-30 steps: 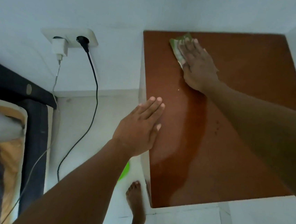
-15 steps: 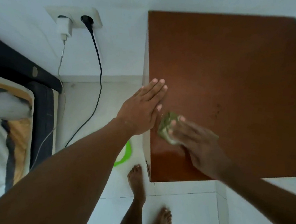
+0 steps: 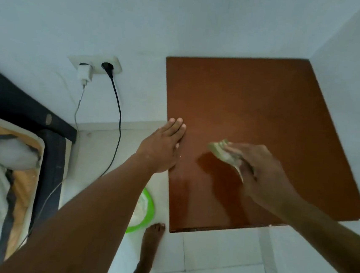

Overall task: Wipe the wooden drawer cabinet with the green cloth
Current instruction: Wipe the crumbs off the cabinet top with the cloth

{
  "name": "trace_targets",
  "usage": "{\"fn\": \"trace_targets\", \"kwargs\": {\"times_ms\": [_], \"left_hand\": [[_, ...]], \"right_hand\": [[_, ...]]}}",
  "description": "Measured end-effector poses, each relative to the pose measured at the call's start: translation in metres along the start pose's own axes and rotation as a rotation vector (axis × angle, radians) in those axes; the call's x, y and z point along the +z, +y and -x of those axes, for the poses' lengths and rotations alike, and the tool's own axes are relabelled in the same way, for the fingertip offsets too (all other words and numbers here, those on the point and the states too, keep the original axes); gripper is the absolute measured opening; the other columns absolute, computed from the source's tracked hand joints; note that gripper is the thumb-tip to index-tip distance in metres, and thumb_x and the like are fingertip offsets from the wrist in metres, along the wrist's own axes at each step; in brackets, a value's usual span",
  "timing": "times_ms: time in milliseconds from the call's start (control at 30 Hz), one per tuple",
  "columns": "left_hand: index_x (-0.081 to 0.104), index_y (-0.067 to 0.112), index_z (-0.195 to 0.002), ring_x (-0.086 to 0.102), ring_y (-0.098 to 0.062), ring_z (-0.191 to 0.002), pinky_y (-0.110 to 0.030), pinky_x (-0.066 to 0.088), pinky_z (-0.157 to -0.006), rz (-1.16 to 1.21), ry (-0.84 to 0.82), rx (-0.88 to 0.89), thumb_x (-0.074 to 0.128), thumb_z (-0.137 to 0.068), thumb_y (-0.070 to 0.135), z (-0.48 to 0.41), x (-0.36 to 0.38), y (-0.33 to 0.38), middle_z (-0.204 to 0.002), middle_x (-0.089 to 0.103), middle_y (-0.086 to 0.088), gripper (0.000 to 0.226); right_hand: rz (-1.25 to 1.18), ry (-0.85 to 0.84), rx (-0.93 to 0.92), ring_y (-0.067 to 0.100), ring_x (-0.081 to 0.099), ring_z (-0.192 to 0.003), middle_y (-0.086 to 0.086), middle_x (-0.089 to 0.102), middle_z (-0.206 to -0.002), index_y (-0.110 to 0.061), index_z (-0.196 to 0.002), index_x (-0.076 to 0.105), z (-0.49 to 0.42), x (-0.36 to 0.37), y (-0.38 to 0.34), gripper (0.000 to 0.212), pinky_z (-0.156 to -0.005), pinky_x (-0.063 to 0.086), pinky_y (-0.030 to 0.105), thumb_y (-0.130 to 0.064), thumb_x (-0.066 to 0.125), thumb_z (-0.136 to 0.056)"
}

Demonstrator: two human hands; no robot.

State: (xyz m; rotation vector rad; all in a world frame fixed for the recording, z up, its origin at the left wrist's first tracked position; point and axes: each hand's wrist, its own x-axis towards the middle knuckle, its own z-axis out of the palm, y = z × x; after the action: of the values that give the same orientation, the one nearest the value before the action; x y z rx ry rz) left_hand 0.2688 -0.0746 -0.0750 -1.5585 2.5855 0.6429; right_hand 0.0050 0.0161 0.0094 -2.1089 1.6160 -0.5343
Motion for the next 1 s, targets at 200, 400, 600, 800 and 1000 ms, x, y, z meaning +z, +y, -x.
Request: {"fn": "trace_targets", "kwargs": {"times_ms": [200,400,600,800,1000], "left_hand": [[0.041,0.007,-0.155,0.032,-0.027,-0.153,-0.046,0.032,-0.123,0.0,0.109,0.147,0.023,-0.095,0.027,0.0,-0.008,-0.027,-0.163,0.037,-0.011,0.066],[0.037,0.003,-0.156,0.024,-0.029,-0.155,-0.044,0.028,-0.125,-0.101,0.132,0.164,0.04,-0.102,0.027,-0.02,-0.023,-0.087,-0.164,0.034,-0.015,0.06],[0.037,0.003,-0.156,0.023,-0.028,-0.156,-0.043,0.027,-0.125,-0.093,0.134,0.309,0.043,-0.099,0.022,-0.038,-0.025,-0.1,-0.166,0.031,-0.014,0.061],[0.033,0.003,-0.158,0.028,-0.026,-0.154,-0.04,0.034,-0.122,0.023,0.105,0.268,0.032,-0.085,0.019,-0.034,-0.019,-0.088,-0.168,0.025,-0.014,0.075],[0.025,0.005,-0.161,0.023,-0.025,-0.156,-0.038,0.028,-0.125,-0.003,0.057,0.263,0.023,-0.082,0.021,-0.033,-0.024,-0.088,-0.17,0.019,-0.012,0.08]], "right_hand": [[0.066,0.094,0.234,0.027,0.058,-0.121,0.006,0.064,-0.13,-0.017,-0.132,0.064,-0.192,0.015,0.006,0.04,-0.109,0.041,0.038,-0.004,0.051,-0.096],[0.077,0.079,0.383,0.03,0.056,-0.118,0.013,0.06,-0.129,-0.011,-0.127,0.062,-0.327,0.05,-0.003,0.037,-0.1,0.048,0.035,-0.009,0.047,-0.094],[0.366,0.094,0.114,0.033,0.053,-0.119,0.004,0.061,-0.136,-0.017,-0.135,0.062,-0.308,0.114,0.009,0.048,-0.091,0.044,0.04,-0.03,0.047,-0.091],[0.33,0.101,0.032,0.031,0.04,-0.145,0.011,0.047,-0.154,-0.007,-0.147,0.049,-0.278,0.123,0.014,0.055,-0.12,0.033,0.045,-0.023,0.039,-0.096],[0.339,-0.021,0.056,0.024,0.019,-0.155,0.008,0.026,-0.166,-0.01,-0.157,0.03,-0.213,0.129,-0.003,0.057,-0.125,0.023,0.047,-0.03,0.024,-0.104]]}}
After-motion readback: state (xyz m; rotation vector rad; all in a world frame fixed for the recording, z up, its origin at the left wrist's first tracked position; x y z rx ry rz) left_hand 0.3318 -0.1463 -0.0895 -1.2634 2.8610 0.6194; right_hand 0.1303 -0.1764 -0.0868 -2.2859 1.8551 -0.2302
